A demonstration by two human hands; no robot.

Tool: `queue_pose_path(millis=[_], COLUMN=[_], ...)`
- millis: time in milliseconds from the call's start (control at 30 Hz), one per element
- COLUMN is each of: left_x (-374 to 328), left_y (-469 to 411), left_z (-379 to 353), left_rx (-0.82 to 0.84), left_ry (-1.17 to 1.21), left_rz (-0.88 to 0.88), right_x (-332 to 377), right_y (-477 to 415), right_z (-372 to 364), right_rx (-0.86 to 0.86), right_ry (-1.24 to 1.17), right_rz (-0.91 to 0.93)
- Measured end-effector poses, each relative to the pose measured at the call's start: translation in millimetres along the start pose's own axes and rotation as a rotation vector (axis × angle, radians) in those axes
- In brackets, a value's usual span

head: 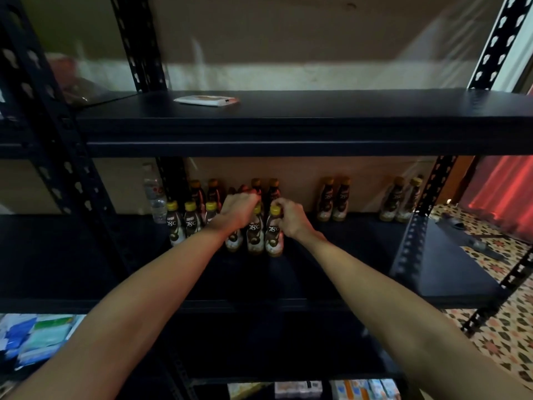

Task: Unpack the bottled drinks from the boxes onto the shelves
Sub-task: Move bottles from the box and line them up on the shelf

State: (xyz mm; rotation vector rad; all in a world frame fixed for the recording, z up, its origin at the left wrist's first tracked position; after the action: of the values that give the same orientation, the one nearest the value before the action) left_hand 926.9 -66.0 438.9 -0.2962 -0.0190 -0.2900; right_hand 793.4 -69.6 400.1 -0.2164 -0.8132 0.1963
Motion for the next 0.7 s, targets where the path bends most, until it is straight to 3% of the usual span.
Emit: queue_pose_path(millis=[567, 700], left_x=[8, 9], left_y=[5, 19], left_z=[-13, -6], left_rx=[-0.006, -0.096], left_ry=[0.021, 0.099], left_rz=[0.033, 0.053], right_x=[3, 3], right_y=[-9, -3], right_z=[-8, -11], right_rx=[0.077, 0.139], right_ry=[0.017, -0.009], right_rz=[-0.014, 0.008])
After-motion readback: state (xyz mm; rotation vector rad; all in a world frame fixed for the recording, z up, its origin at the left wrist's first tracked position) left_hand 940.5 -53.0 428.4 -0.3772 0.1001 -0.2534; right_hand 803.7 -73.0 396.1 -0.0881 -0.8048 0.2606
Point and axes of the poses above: each hand's wrist, its own y-axis away from the middle knuckle, its own z-axis out of the back of the hand, x = y × z, the point moved 8 cm from there along -y, towards the middle knuckle, and after that the axes turned 3 degrees about -x, right-handed, at the moved point
